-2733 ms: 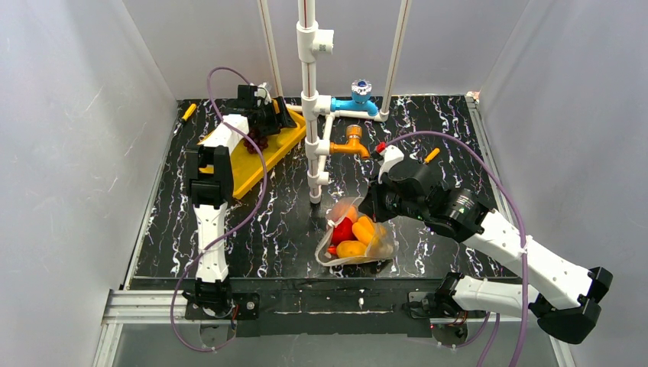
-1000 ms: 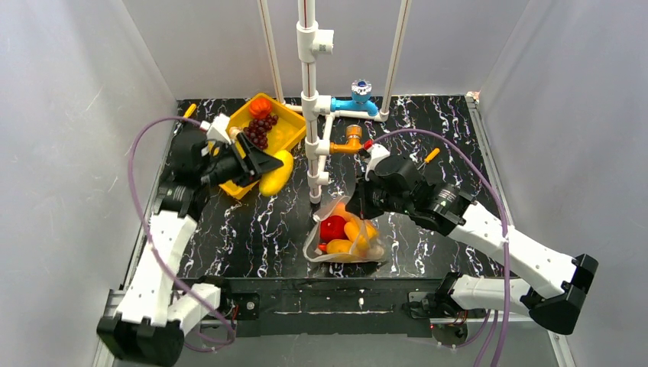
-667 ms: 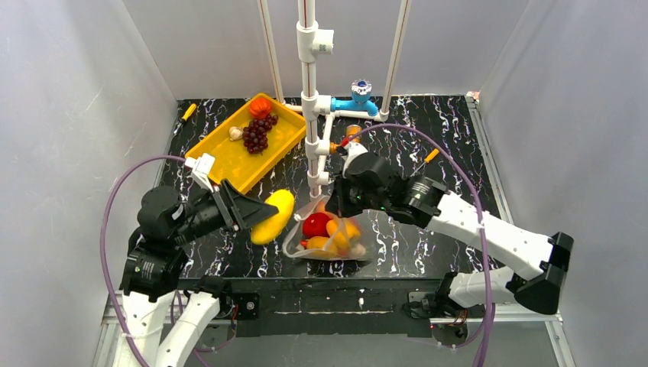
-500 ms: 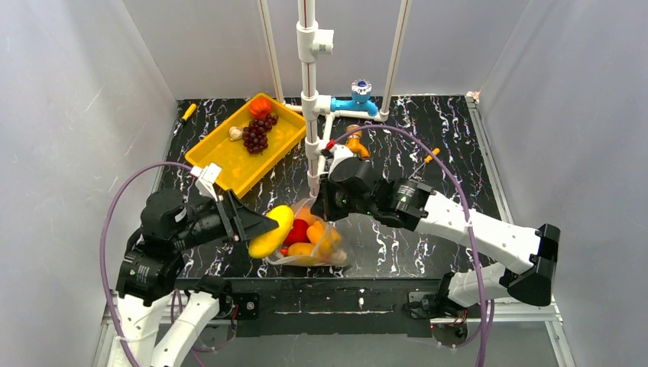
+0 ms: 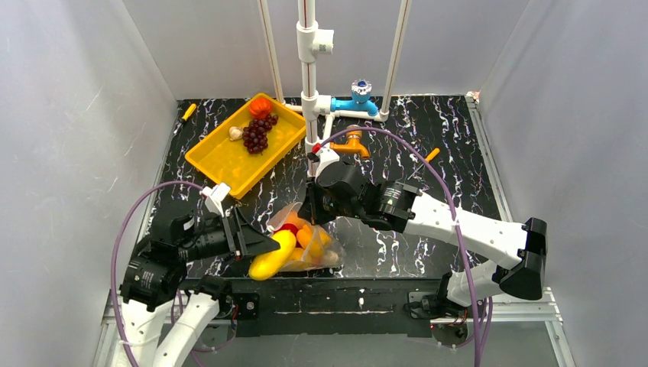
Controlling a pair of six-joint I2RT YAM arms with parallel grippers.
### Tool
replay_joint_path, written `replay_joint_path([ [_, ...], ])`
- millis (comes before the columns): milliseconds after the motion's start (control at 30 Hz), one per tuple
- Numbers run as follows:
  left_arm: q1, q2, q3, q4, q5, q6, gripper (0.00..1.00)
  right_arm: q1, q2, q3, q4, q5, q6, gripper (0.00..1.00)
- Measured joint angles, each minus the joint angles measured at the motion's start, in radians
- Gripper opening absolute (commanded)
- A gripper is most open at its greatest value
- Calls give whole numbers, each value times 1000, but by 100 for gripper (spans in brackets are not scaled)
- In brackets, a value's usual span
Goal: Place the food in the zip-top bag and seal the zipper
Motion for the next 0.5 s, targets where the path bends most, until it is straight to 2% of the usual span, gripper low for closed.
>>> replay_joint_path([
  [67,0,6,-3,0,-15,-6,18,0,0,1,5,-4,-5,1],
  [367,0,102,-10,-9,-204,17,22,0,1,2,99,-74,4,1],
  [433,0,154,-10,-14,-238,28,26,0,1,2,112,-84,4,1],
  [500,0,183,-10,-15,-279,33,34,0,5,2,124,-94,4,1],
])
